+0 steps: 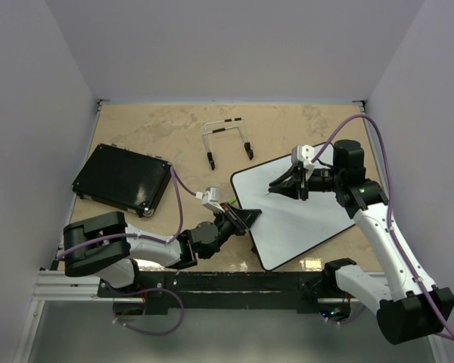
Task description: Write a sentence on the whiteboard
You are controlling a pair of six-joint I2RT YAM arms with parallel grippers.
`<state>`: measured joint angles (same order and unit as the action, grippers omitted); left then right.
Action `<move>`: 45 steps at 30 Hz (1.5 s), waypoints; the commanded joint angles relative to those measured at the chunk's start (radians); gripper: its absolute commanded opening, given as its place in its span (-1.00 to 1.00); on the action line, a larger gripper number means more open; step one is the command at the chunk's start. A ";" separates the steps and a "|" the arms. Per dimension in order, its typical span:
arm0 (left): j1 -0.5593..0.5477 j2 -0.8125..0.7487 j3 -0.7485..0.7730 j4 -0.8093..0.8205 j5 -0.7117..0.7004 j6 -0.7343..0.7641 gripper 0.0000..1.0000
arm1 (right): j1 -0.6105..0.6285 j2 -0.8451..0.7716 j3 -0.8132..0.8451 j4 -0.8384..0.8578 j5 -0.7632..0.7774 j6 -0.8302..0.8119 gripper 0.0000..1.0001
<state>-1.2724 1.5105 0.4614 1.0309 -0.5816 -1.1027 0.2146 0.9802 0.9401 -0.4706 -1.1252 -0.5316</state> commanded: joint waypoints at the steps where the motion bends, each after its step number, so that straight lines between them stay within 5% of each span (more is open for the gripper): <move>1: -0.008 -0.027 0.026 -0.002 -0.003 0.112 -1.00 | -0.007 -0.011 -0.011 0.020 -0.038 -0.008 -1.00; 45: -0.010 -0.012 0.014 -0.002 -0.001 0.099 -1.00 | -0.007 -0.006 -0.020 0.018 -0.041 -0.019 -1.00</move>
<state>-1.2724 1.5085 0.4622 1.0275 -0.5797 -1.0962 0.2119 0.9806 0.9268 -0.4706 -1.1442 -0.5369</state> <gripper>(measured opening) 0.086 0.167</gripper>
